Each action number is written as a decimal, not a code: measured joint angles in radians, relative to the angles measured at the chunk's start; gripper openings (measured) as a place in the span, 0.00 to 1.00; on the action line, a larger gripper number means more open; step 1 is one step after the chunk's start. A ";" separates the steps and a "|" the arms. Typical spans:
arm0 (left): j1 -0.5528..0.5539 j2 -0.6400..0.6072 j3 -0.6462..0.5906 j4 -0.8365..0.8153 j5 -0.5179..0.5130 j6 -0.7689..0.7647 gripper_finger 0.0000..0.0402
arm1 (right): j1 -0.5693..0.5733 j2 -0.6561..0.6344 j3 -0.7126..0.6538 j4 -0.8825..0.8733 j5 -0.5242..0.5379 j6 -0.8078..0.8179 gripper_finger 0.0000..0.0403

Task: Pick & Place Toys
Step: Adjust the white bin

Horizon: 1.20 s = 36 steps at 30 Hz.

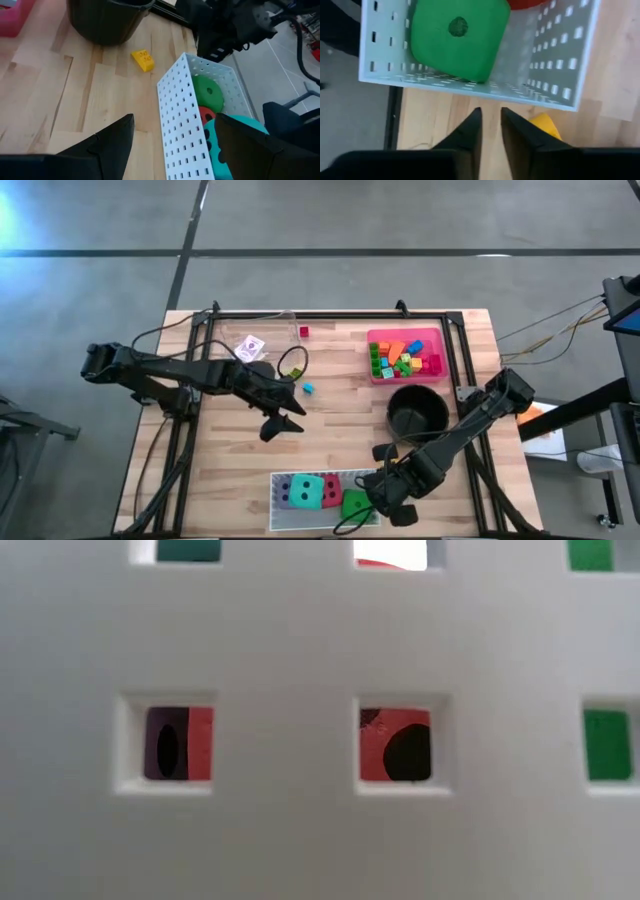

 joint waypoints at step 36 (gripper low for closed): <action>0.000 -0.009 0.000 -0.016 0.004 0.004 0.69 | -0.107 -0.002 -0.046 0.215 0.002 0.066 0.03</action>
